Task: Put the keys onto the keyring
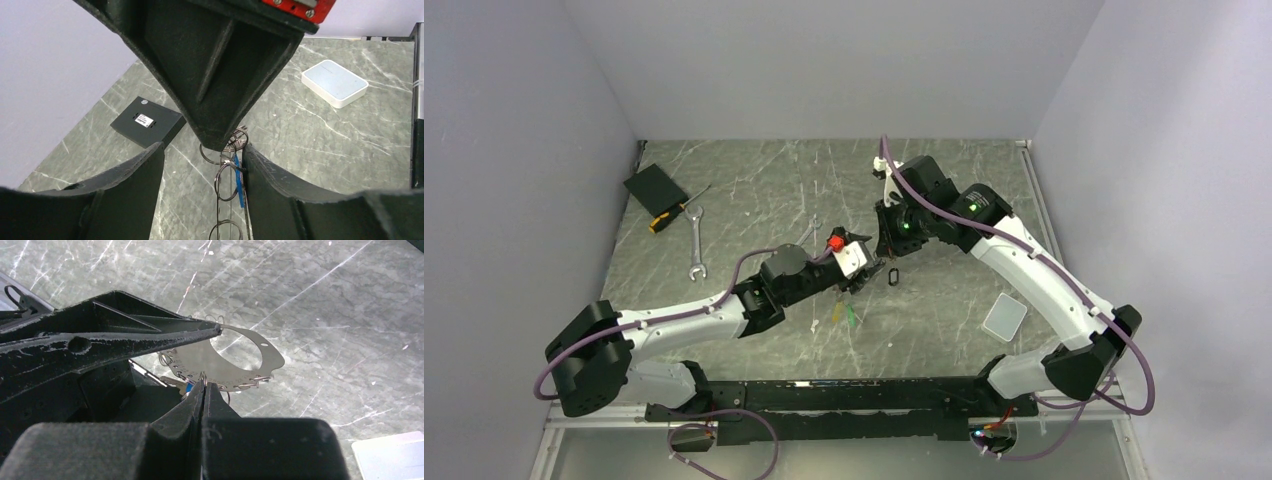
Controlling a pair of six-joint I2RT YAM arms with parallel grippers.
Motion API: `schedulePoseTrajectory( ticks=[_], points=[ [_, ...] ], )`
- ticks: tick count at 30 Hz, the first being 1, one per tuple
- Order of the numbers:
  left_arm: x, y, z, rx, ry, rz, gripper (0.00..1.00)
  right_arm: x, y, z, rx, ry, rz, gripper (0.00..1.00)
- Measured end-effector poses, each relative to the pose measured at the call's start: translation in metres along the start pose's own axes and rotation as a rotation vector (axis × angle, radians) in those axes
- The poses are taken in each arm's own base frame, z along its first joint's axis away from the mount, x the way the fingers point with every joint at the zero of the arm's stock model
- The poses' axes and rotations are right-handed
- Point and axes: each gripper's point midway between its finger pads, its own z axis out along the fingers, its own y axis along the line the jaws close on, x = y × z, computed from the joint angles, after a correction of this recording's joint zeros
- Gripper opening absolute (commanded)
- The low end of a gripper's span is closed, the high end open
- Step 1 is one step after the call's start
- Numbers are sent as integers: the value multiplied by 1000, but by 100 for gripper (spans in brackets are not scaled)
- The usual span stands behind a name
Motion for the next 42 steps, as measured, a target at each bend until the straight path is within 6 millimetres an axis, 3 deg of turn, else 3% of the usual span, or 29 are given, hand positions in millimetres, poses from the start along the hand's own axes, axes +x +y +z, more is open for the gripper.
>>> schedulePoseTrajectory(
  ticks=[3,12,19,23,24,26,30,36,42],
  points=[
    [0,-3,0,16,-1,0,57,0,1,1,-9,-3,0,0],
    [3,-11,1,56,5,-1,23,-3,1,0,-11,-17,0,0],
    [8,-13,0,71,24,-5,4,0,-1,1,-6,-7,2,0],
    [9,-14,0,74,28,-10,0,1,-1,2,-5,-3,2,0],
    [9,-15,0,74,29,-15,0,1,-1,2,-5,-3,2,4],
    [9,-15,0,74,29,-23,0,1,-1,2,-6,-3,2,30],
    [13,-14,-1,70,46,-32,0,2,1,1,-17,1,2,48],
    [15,-12,-2,59,53,-50,0,-2,-1,-6,0,-35,-12,50],
    [22,-5,-3,31,79,-113,0,-16,0,-43,-40,-260,-70,43]
  ],
)
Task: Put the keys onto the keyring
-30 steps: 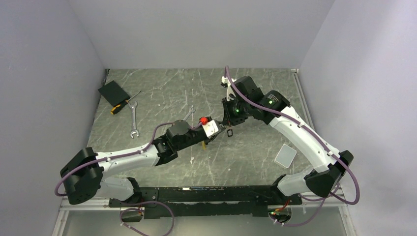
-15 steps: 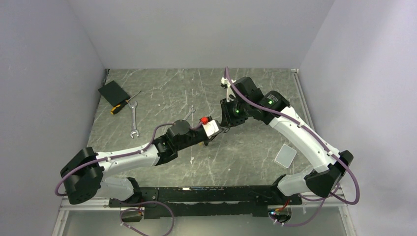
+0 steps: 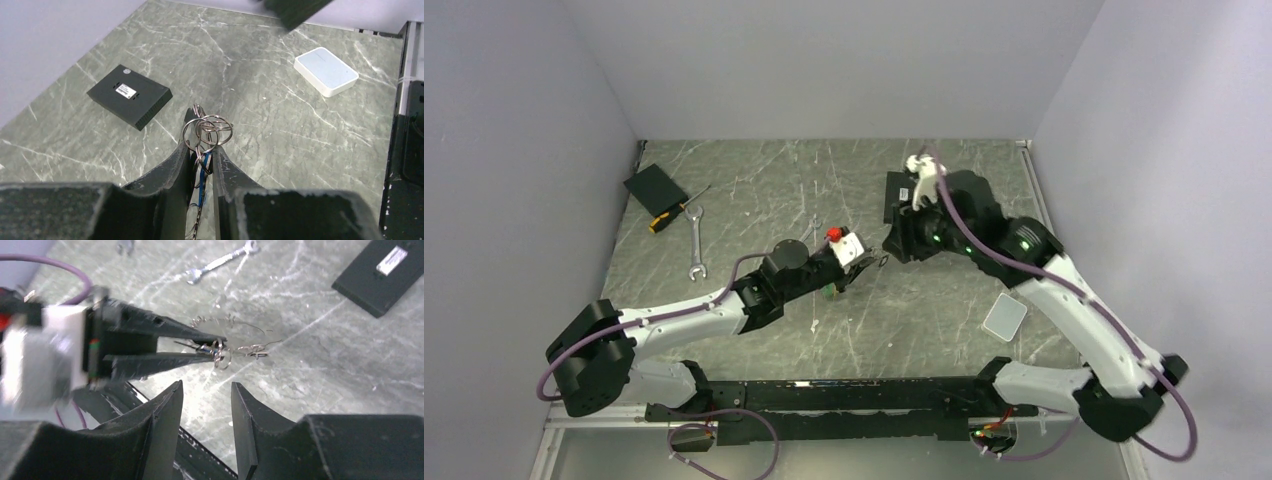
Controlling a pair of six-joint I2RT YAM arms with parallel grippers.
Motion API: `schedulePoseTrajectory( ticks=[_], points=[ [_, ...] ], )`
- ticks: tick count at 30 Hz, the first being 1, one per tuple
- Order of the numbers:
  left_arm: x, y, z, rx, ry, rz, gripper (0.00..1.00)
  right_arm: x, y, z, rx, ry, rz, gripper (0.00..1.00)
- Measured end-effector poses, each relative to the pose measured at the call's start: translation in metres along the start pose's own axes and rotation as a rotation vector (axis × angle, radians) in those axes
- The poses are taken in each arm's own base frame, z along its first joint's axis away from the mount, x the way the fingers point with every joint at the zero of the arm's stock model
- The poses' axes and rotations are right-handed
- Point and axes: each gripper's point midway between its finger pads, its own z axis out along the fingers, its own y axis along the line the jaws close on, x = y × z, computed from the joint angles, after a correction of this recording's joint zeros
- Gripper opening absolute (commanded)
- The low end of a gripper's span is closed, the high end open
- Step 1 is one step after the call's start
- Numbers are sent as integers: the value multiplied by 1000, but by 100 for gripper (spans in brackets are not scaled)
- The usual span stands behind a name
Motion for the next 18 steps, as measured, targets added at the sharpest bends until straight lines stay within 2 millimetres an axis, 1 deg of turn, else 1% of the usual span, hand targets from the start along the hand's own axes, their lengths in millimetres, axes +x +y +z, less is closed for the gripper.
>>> schedulePoseTrajectory(
  ticks=[4,7,8,11,12,16,18],
  points=[
    [1,10,-1,-43,4,-82,0,-6,8,-25,-78,-179,-16,42],
    [-2,16,-2,-72,-5,-147,0,-5,18,-29,-152,-238,-20,42],
    [-4,17,-2,-79,-11,-163,0,-7,22,-27,-176,-248,-18,42],
    [-8,18,-3,-84,-25,-207,0,-8,29,-14,-217,-237,-9,43],
    [-9,17,-3,-83,-28,-217,0,-7,31,-5,-228,-222,-3,43],
    [-13,16,-4,-81,-38,-248,0,6,33,22,-248,-149,18,43],
    [-16,16,-5,-80,-47,-260,0,9,35,27,-258,-131,26,44]
  ],
)
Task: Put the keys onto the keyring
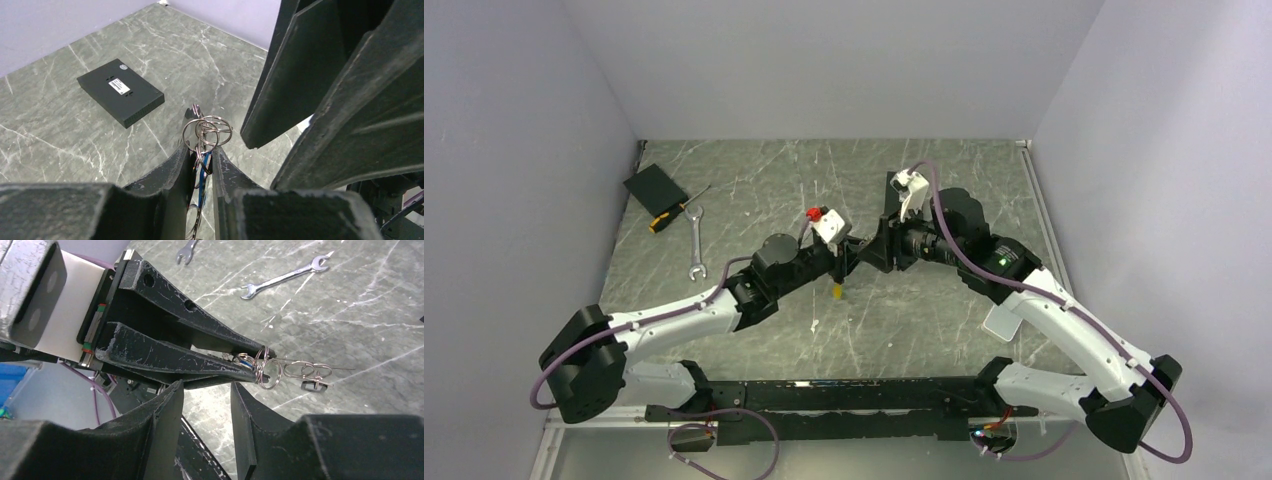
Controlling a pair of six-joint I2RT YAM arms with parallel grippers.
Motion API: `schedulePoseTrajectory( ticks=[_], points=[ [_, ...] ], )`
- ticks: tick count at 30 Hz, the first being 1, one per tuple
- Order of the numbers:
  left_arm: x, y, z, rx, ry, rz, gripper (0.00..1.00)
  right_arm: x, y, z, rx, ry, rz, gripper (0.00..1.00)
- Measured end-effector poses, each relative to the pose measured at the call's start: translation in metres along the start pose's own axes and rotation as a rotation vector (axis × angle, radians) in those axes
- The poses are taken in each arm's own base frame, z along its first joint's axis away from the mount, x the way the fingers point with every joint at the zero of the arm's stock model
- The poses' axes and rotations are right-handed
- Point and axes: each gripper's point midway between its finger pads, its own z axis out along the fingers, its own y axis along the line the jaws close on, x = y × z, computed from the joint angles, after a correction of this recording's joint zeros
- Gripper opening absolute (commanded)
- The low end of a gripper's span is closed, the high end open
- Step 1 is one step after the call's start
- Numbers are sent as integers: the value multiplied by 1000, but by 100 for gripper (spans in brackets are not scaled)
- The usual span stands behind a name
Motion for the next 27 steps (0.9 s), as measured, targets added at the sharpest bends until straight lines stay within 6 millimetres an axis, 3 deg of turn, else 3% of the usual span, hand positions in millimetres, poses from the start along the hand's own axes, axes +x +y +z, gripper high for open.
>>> schedulePoseTrajectory(
  ticks=[10,27],
  points=[
    [-20,-4,-4,12,-57,-25,0,-6,5,4,-28,-20,1,46],
    [-20,-4,-9,60,-89,-83,0,-10,1,2,-3,-26,-51,52]
  ],
)
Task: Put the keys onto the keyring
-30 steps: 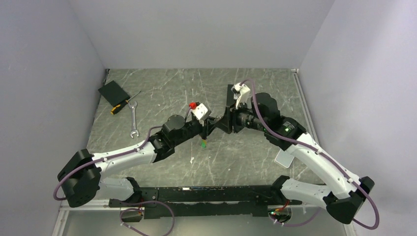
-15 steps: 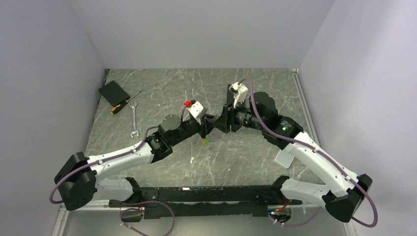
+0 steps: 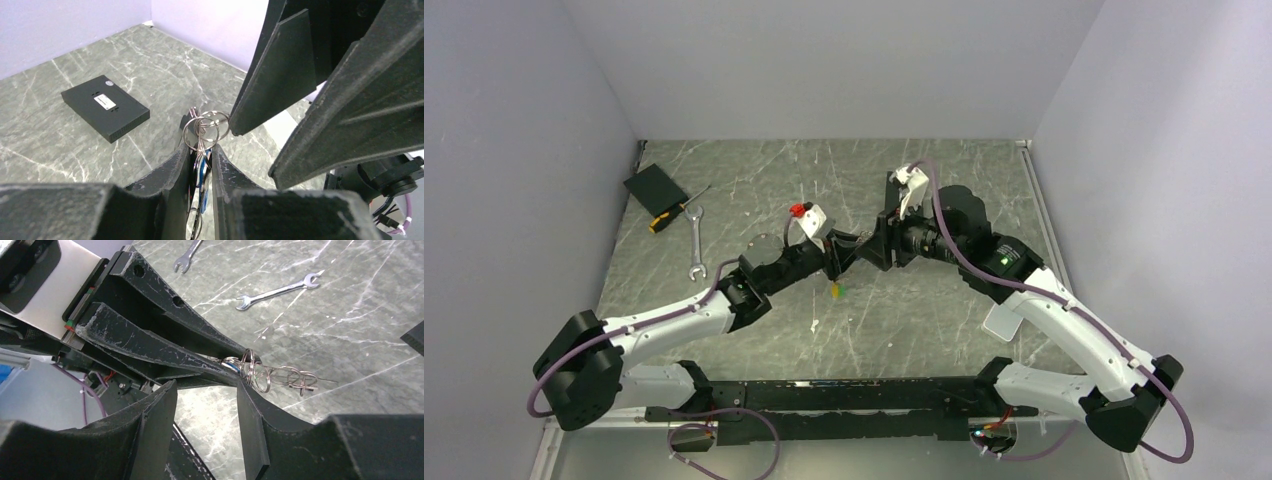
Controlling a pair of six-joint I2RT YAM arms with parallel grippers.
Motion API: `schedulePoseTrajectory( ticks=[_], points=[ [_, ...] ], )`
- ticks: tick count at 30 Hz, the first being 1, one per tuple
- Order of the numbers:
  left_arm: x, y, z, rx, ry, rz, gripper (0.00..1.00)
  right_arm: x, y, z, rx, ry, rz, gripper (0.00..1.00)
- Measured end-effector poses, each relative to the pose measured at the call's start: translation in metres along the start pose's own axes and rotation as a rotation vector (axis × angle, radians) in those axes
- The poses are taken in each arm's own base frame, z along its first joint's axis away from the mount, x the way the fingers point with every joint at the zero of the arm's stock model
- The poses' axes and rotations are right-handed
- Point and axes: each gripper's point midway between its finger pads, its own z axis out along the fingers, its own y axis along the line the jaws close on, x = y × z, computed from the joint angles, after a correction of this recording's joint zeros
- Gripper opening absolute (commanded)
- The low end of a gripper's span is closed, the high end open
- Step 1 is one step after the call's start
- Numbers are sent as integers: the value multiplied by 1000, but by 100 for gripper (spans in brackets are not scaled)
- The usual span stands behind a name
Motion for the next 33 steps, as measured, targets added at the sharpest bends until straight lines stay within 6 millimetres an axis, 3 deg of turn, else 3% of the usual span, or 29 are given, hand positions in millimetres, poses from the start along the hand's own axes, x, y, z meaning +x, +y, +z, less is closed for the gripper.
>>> schedulePoseTrajectory(
  ticks=[18,33],
  points=[
    [-12,-15,-8,139,-85,-55,0,-7,-10,-3,26,-14,-24,53],
    [-21,-19,-8,178,-120,-68,0,-8,-6,-4,-11,-12,-19,18]
  ],
)
